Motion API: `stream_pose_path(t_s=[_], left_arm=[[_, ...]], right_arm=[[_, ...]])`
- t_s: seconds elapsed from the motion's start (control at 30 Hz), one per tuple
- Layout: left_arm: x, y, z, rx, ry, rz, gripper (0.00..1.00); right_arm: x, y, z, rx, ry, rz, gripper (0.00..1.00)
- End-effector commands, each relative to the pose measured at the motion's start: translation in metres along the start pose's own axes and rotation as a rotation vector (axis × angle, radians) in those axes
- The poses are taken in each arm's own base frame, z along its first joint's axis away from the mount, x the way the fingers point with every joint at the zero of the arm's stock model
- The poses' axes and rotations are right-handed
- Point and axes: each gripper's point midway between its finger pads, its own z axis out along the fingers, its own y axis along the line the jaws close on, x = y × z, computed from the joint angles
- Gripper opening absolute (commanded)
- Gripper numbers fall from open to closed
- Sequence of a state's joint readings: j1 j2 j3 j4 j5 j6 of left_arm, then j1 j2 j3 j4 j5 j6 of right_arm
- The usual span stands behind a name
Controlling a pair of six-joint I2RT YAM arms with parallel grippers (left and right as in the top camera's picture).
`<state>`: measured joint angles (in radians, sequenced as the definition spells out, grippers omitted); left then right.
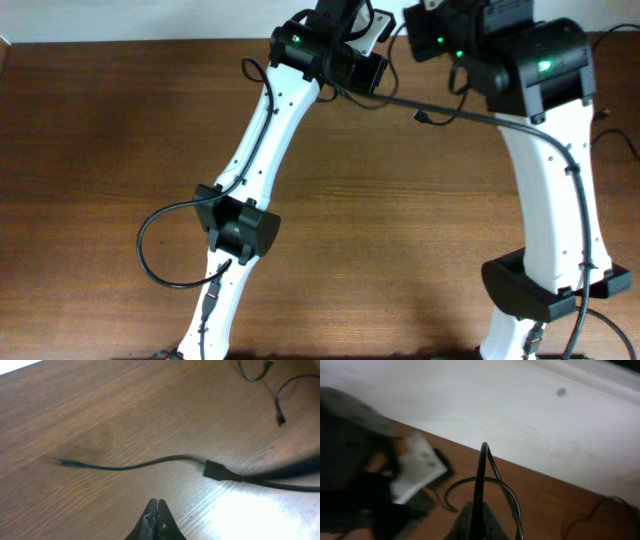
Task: Untangle cables
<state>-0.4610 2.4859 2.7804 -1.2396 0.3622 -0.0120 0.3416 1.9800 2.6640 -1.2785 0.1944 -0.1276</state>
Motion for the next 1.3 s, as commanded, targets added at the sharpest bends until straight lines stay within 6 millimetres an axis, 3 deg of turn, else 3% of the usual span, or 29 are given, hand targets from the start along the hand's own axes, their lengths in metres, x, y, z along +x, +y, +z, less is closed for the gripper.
stream_pose_path(t_s=[0.0,0.17,0.4,0.5,0.6,0.77,0.8,1.0,1.13,1.27], left_arm=[[0.009,0.036,0.002,-0.069,0.031,-0.041,0.00],[0.008,0.043,-0.004,-0.031,0.021,-0.065,0.00],[0.007,0.058,-0.011,-0.059,0.009,-0.098,0.00],[0.004,0.076,-0.029,-0.079,-0.011,-0.149,0.00],[0.001,0.095,-0.058,-0.109,-0.041,-0.183,0.00],[-0.001,0.115,-0.101,-0.150,-0.086,-0.219,0.00],[-0.001,0.119,-0.116,-0.163,-0.100,-0.230,0.00],[-0.002,0.126,-0.155,-0.196,-0.145,-0.241,0.00],[0.000,0.127,-0.166,-0.232,-0.144,-0.234,0.00],[0.011,0.134,-0.167,-0.286,-0.103,-0.233,0.00]], right_arm=[[0.001,-0.033,-0.014,-0.003,-0.018,0.061,0.04],[0.001,-0.022,-0.014,-0.139,-0.032,0.085,0.04],[0.008,-0.016,-0.004,-0.166,0.005,0.140,0.04],[0.018,-0.006,0.012,-0.207,0.050,0.140,0.04],[0.029,0.011,0.026,-0.290,0.093,0.145,0.04],[0.044,0.022,0.050,-0.330,0.149,0.151,0.04],[0.053,0.029,0.059,-0.349,0.178,0.151,0.04],[0.101,0.070,0.110,-0.397,0.333,0.171,0.04],[0.148,0.123,0.139,-0.476,0.430,0.128,0.04],[0.190,0.160,0.154,-0.509,0.492,0.082,0.04]])
